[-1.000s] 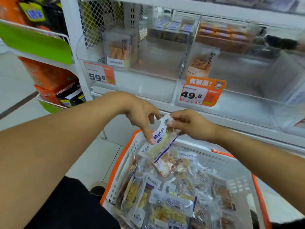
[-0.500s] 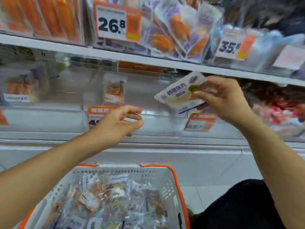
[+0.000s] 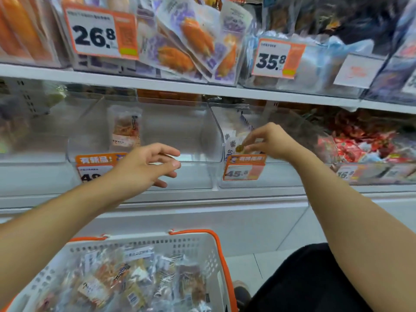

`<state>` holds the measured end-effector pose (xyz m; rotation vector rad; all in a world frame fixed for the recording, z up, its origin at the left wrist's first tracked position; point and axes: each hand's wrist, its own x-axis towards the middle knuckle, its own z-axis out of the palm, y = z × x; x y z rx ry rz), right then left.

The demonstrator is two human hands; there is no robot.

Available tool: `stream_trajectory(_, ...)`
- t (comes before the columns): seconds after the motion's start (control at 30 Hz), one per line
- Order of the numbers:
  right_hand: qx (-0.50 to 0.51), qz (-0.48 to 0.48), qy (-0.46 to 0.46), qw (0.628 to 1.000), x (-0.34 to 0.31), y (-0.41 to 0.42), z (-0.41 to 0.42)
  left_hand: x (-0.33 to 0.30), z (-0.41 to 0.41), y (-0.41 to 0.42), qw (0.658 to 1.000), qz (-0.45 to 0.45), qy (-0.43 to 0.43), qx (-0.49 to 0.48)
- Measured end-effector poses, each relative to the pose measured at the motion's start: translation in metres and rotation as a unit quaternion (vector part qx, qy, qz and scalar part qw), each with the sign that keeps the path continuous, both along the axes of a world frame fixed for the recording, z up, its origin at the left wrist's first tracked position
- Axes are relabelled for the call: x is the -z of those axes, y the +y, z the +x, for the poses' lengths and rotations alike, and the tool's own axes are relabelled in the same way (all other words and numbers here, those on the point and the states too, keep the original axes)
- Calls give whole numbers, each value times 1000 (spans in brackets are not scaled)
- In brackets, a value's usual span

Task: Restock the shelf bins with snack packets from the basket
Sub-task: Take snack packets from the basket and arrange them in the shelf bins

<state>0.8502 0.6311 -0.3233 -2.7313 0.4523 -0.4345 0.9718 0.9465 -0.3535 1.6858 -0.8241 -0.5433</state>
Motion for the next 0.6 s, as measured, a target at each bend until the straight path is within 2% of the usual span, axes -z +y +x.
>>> stream_trajectory(0.27,90,27,-11,995,9,-8,17,9,11,4,1000,3,14,-15)
stream_trajectory(0.6,163,5,-27,986,10,-5,19,9,4,2,999,1,31,-10)
